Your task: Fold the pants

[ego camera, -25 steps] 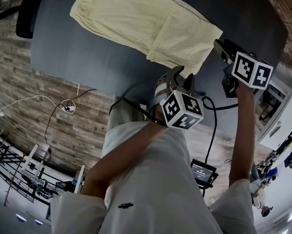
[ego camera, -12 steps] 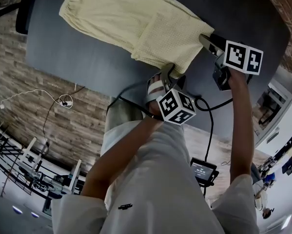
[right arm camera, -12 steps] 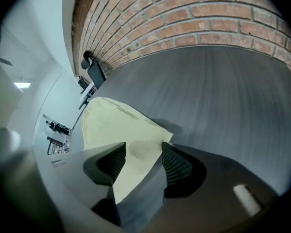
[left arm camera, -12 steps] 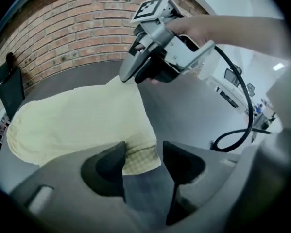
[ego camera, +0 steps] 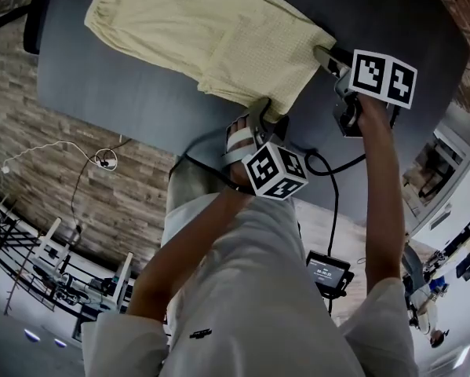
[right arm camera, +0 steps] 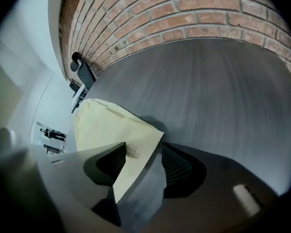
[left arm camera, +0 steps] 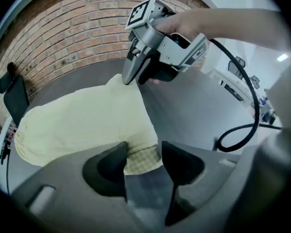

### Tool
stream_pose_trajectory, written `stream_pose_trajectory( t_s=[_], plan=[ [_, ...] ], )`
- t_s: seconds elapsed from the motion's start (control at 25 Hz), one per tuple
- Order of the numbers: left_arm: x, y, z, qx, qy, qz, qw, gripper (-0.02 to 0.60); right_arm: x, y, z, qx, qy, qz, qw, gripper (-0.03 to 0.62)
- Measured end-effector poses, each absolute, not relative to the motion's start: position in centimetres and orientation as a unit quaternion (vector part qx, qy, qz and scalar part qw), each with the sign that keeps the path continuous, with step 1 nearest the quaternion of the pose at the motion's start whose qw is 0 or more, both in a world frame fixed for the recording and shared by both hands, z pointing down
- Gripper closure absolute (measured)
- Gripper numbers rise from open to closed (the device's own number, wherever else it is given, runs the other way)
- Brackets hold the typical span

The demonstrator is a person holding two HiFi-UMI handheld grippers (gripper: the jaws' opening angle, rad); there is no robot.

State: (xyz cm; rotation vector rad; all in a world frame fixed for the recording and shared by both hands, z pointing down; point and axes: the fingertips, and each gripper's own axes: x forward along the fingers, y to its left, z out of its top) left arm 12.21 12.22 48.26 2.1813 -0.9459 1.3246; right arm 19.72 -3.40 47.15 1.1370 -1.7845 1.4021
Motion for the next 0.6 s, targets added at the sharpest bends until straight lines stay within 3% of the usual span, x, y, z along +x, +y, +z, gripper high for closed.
stream_pose_trajectory(
  t_s=[0.08,0.28,0.6],
  plan=[
    [12.0,12.0,48.3,0.78,-0.352,0.478,0.2,0.378,18.8,-3.2,47.6,0.409,-0.678,0.533,0.298,0.389],
    [12.1,12.0,47.9,0.777,-0.366,0.468,0.209,0.399,18.2,-3.1,46.7,0.399,-0.7,0.512,0.298,0.525],
    [12.5,12.2,47.1,0.787,-0.339,0.437,0.272,0.468,18.8,-2.4,45.6,0.395,-0.709,0.507,0.29,0.54]
  ],
)
